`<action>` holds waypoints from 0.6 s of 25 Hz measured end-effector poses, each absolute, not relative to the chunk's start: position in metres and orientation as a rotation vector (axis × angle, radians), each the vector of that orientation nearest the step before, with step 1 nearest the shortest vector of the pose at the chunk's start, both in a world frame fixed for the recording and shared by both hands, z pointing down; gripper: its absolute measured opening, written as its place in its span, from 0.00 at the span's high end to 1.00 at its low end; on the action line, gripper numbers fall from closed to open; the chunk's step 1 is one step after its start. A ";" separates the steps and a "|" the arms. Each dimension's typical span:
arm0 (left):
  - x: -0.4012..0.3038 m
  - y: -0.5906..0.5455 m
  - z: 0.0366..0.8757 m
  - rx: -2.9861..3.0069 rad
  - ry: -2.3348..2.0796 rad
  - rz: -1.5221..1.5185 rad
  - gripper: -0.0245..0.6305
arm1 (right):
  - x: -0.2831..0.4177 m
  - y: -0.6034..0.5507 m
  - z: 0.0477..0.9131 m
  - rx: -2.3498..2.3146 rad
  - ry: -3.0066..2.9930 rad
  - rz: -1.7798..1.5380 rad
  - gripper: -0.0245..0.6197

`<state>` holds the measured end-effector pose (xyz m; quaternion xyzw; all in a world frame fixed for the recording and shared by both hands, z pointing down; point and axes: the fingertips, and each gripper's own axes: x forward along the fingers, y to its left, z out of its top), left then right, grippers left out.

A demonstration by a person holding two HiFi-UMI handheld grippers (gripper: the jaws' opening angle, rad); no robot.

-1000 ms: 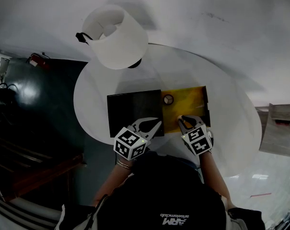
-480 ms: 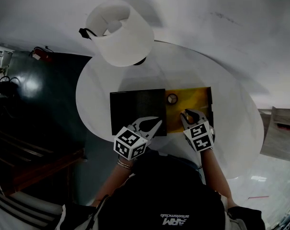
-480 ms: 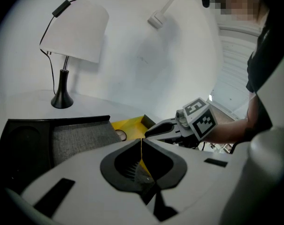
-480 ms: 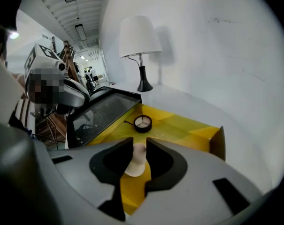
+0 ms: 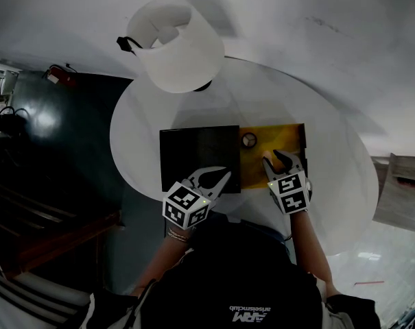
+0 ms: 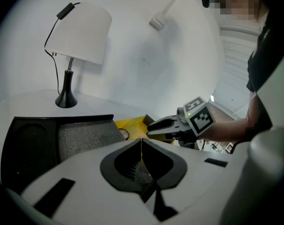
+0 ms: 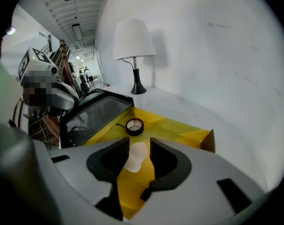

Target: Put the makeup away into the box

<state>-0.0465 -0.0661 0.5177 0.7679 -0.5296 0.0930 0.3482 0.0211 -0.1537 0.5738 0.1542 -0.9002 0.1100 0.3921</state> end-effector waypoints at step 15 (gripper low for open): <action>-0.050 -0.054 0.507 2.047 -1.377 0.225 0.93 | 0.028 -0.143 0.544 0.445 -2.326 0.235 0.84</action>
